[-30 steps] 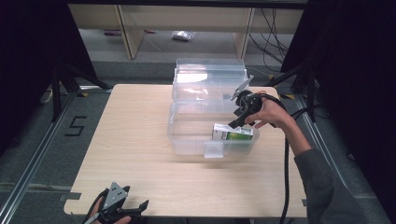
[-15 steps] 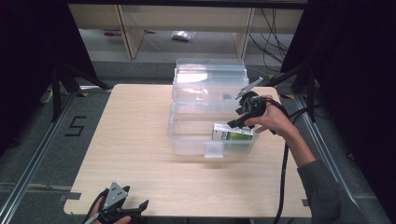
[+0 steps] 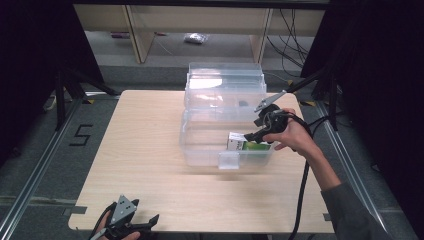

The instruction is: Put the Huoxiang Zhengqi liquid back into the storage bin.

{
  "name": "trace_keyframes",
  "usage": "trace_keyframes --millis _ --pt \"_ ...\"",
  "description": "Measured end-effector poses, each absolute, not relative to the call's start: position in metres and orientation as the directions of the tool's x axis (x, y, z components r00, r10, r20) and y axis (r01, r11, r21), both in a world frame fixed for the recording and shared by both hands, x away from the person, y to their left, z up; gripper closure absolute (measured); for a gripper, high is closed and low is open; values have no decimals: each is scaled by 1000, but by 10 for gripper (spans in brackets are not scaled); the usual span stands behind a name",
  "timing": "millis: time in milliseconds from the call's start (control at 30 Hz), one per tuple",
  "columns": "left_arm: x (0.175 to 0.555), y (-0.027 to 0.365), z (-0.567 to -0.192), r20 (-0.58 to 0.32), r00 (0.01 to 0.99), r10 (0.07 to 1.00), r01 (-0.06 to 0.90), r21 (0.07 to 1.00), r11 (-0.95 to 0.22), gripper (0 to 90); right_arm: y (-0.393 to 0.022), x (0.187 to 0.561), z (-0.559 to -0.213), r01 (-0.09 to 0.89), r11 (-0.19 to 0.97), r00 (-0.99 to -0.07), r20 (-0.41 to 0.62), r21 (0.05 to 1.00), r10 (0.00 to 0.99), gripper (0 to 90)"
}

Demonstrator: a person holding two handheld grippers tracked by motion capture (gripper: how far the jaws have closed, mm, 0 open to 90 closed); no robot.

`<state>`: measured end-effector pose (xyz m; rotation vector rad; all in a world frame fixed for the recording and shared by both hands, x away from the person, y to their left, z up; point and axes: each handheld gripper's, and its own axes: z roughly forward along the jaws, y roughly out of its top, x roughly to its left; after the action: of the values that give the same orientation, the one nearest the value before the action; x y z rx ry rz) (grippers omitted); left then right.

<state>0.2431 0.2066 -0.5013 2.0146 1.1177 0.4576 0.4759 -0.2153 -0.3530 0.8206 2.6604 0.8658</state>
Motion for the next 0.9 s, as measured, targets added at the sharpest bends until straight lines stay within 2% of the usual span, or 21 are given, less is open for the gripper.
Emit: trace_keyframes --millis 167,233,333,900 --pt "243 207 -501 -55 550 833 555 769 -316 155 -216 470 -356 441 653 -814 -32 616 581 296" --pt "243 207 -501 -54 551 833 556 768 -317 155 -215 466 -354 480 630 -793 -5 611 609 296" --pt "243 207 -501 -55 550 833 555 770 -316 155 -217 465 -355 446 640 -806 -31 625 591 295" --pt "243 206 -502 -55 548 834 553 772 -312 155 -227 439 -366 445 532 -791 39 720 610 268"
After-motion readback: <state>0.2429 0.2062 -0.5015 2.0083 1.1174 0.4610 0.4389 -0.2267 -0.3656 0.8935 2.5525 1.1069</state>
